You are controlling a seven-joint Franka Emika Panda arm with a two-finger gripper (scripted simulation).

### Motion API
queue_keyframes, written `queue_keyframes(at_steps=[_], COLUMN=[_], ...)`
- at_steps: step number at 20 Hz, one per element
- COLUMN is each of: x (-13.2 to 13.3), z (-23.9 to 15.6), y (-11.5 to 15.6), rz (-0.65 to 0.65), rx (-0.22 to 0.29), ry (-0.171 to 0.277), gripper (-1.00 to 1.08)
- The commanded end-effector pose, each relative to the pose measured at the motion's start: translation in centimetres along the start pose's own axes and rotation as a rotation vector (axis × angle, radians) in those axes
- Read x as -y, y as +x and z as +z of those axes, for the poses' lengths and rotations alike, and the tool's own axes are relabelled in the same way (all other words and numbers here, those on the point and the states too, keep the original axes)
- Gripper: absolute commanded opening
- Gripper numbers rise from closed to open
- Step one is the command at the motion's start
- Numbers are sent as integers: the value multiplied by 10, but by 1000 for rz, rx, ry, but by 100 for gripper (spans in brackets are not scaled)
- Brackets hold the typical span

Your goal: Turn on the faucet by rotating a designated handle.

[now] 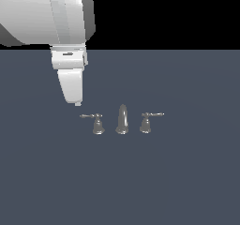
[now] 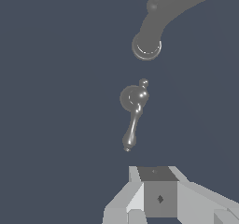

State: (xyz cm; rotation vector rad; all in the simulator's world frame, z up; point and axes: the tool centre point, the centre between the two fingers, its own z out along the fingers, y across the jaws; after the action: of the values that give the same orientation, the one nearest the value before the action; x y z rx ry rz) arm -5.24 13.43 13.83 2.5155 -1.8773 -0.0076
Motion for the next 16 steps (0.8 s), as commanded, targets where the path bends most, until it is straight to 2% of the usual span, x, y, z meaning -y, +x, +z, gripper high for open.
queue_keyframes(at_steps=[1, 9, 16], x=[9, 34, 46], z=[12, 45, 60], y=[5, 21, 30], rz=[49, 180, 246], rx=[-2, -4, -3], ry=[1, 3, 5], gripper=[-100, -100, -100])
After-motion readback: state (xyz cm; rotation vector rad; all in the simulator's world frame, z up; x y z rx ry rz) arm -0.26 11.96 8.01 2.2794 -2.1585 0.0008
